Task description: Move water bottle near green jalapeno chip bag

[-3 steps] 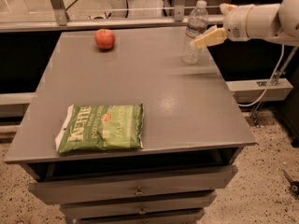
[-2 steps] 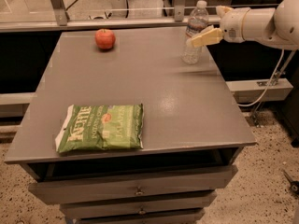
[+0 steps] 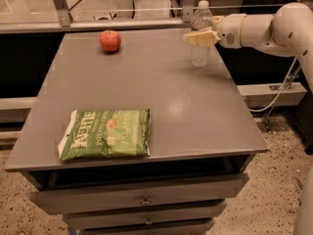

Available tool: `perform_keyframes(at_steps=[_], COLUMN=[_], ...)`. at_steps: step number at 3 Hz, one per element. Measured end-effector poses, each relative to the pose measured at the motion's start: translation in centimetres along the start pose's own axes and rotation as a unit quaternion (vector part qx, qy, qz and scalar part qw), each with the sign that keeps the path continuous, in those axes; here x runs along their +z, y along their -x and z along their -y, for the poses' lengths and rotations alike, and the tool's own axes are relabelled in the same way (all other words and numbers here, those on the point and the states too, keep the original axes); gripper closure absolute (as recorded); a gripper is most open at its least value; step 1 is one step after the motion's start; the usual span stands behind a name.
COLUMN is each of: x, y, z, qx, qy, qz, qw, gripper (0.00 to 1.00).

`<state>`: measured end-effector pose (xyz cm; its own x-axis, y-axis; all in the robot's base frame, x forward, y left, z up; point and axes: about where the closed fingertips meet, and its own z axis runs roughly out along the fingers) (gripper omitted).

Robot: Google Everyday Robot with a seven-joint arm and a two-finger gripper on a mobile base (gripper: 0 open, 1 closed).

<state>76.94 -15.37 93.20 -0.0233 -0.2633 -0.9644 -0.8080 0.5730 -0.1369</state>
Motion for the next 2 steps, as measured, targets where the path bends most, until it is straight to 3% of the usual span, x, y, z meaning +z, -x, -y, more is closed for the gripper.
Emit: perform_keyframes(at_steps=[1,2], x=[-0.2,-1.3], y=[1.3,3.7], z=[-2.6,-4.6], qx=[0.007,-0.002], qy=[0.036,0.059], qz=[0.026,0.052], qw=[0.999,0.9969], gripper=[0.74,0.97])
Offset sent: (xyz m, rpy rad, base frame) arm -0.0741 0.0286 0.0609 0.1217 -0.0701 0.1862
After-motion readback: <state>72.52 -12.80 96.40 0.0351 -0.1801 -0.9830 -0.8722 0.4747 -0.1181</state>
